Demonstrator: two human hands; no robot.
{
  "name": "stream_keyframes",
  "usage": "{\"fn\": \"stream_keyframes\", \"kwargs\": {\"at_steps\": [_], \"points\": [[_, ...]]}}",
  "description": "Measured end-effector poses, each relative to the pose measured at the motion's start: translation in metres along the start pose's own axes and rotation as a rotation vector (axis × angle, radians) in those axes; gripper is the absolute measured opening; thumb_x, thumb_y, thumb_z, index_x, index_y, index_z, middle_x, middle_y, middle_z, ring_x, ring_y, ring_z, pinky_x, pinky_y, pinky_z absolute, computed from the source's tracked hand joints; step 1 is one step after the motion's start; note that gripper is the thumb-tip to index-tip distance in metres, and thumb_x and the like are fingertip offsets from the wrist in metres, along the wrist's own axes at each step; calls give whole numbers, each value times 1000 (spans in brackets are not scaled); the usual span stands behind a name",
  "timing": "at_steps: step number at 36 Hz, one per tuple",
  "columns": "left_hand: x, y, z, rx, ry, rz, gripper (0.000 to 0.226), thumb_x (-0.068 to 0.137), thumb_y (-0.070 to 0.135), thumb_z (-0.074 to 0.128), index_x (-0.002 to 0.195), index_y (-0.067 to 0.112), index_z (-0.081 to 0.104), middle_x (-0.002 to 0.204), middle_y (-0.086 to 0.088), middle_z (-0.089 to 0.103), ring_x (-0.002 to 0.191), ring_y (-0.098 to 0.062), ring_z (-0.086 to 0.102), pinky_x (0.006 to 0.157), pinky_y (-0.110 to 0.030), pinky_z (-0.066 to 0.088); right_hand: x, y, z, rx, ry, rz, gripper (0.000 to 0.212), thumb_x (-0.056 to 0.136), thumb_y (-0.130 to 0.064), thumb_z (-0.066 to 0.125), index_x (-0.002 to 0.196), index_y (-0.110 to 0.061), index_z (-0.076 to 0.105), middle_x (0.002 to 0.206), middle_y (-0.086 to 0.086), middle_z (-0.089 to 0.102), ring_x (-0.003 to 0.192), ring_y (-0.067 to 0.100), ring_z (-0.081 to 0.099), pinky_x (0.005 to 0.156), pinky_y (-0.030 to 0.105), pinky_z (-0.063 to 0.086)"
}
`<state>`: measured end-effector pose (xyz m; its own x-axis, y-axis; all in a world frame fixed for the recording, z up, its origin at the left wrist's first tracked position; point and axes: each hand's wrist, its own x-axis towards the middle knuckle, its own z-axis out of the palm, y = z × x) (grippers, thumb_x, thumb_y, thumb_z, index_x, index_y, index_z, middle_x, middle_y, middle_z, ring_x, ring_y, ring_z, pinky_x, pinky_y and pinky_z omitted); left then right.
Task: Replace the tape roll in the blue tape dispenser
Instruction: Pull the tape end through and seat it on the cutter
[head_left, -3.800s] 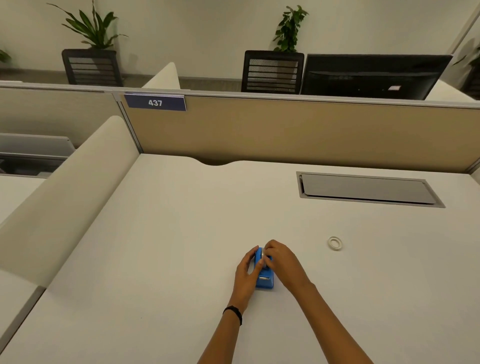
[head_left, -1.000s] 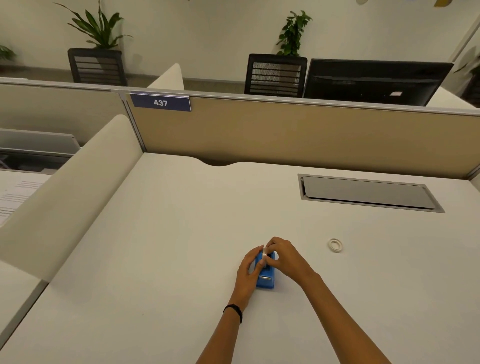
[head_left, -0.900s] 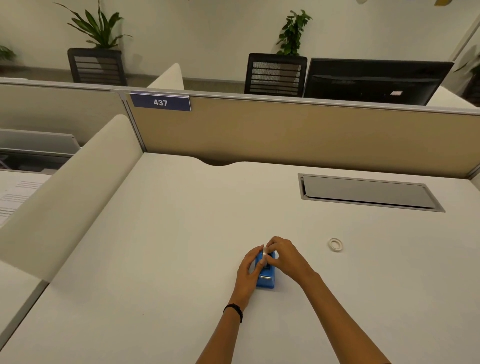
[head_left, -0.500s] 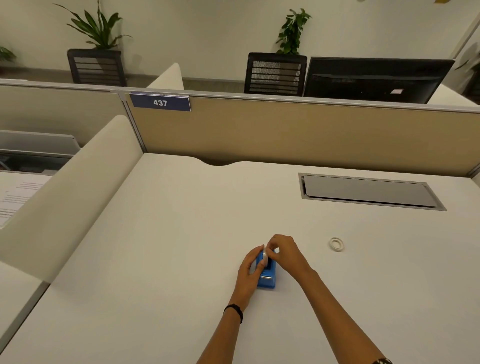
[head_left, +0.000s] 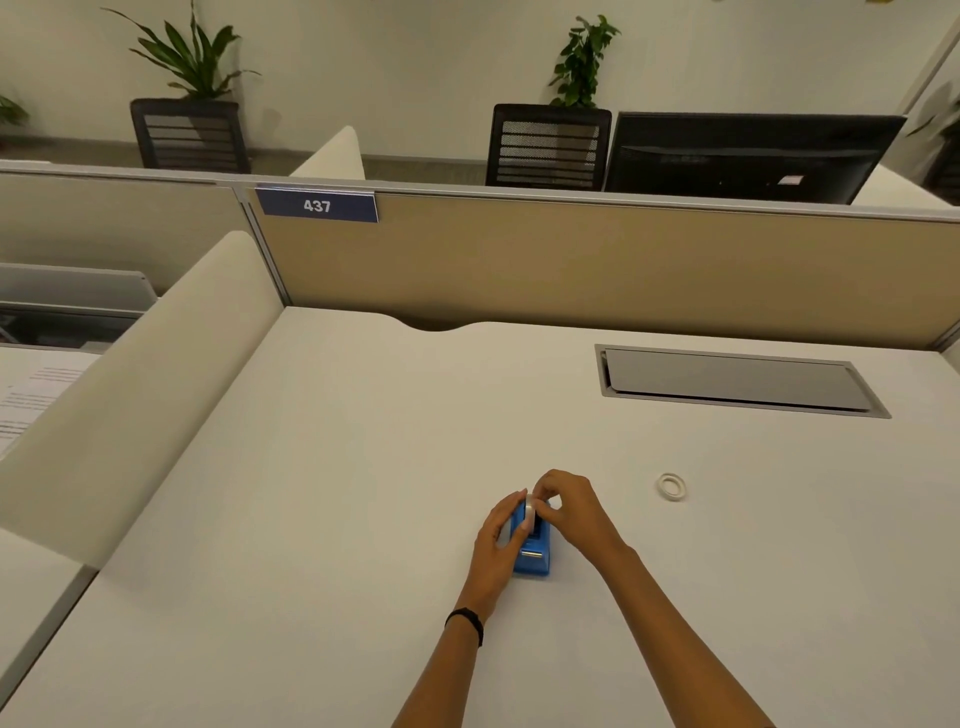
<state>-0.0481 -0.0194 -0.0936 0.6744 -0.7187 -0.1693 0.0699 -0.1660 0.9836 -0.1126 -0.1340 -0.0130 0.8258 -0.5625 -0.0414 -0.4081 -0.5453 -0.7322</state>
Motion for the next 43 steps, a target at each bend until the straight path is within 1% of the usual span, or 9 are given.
{"fn": "stream_keyframes", "kwargs": {"at_steps": [4, 8, 15, 20, 23, 27, 31, 35, 43], "points": [[0, 0, -1, 8, -22, -3, 33, 91, 35, 54, 119, 51, 46, 130, 24, 48, 119, 6, 45, 94, -7, 39, 0, -2, -1, -30, -29, -9, 9, 84, -3, 62, 85, 5, 66, 92, 18, 66, 84, 27, 62, 80, 35, 53], [0, 1, -2, 0, -19, -10, 32, 89, 38, 55, 116, 53, 47, 126, 30, 47, 115, 15, 44, 86, 0, 40, -3, -1, -1, -44, -40, -36, 6, 82, -3, 63, 81, 2, 64, 90, 16, 65, 83, 26, 60, 77, 33, 52], [0, 1, 5, -65, 66, -16, 30, 90, 27, 58, 115, 42, 51, 126, 14, 55, 116, -5, 52, 86, -6, 47, -7, 4, 3, -28, -33, -46, 7, 82, -6, 65, 81, 0, 62, 90, 13, 63, 83, 23, 57, 75, 26, 48], [0, -1, 4, -77, 59, -4, 31, 90, 27, 57, 116, 42, 52, 129, 12, 55, 118, -6, 53, 89, -10, 47, -4, 9, 8, -22, -11, -28, 7, 83, -7, 64, 83, -1, 68, 93, 12, 66, 80, 14, 56, 100, 24, 38], [0, -1, 4, -73, 52, 6, 31, 91, 26, 56, 116, 44, 51, 129, 12, 55, 118, -7, 53, 91, -13, 48, -3, 12, 12, -59, -2, -14, 11, 85, -9, 63, 84, -1, 69, 94, 12, 66, 80, 15, 58, 111, 24, 26], [0, -1, 4, -76, 45, 4, 31, 91, 27, 56, 116, 45, 51, 128, 13, 54, 118, -7, 53, 99, -23, 47, -1, 14, 16, -98, -3, -3, 16, 88, -13, 60, 85, -1, 70, 94, 11, 65, 83, 20, 62, 118, 27, 11], [-1, 1, 3, -68, 37, 14, 32, 91, 28, 56, 116, 46, 51, 127, 16, 54, 117, -1, 52, 93, -13, 47, 2, 16, 17, -112, -20, -6, 17, 89, -15, 59, 90, -2, 70, 97, 10, 65, 86, 19, 62, 120, 32, 11], [-2, 2, 2, -73, 27, 8, 32, 91, 28, 56, 116, 47, 51, 126, 19, 53, 117, -1, 52, 91, -13, 48, 3, 18, 17, -121, -29, -6, 19, 90, -16, 57, 92, -4, 71, 98, 9, 65, 89, 18, 61, 120, 32, 11], [-4, 4, -1, -67, 3, -12, 33, 89, 31, 58, 117, 49, 51, 126, 25, 52, 112, 14, 50, 82, -5, 45, 0, 18, 17, -184, -34, -12, 24, 92, -22, 54, 107, -9, 68, 109, 6, 63, 102, 17, 57, 118, 34, 11]]}}
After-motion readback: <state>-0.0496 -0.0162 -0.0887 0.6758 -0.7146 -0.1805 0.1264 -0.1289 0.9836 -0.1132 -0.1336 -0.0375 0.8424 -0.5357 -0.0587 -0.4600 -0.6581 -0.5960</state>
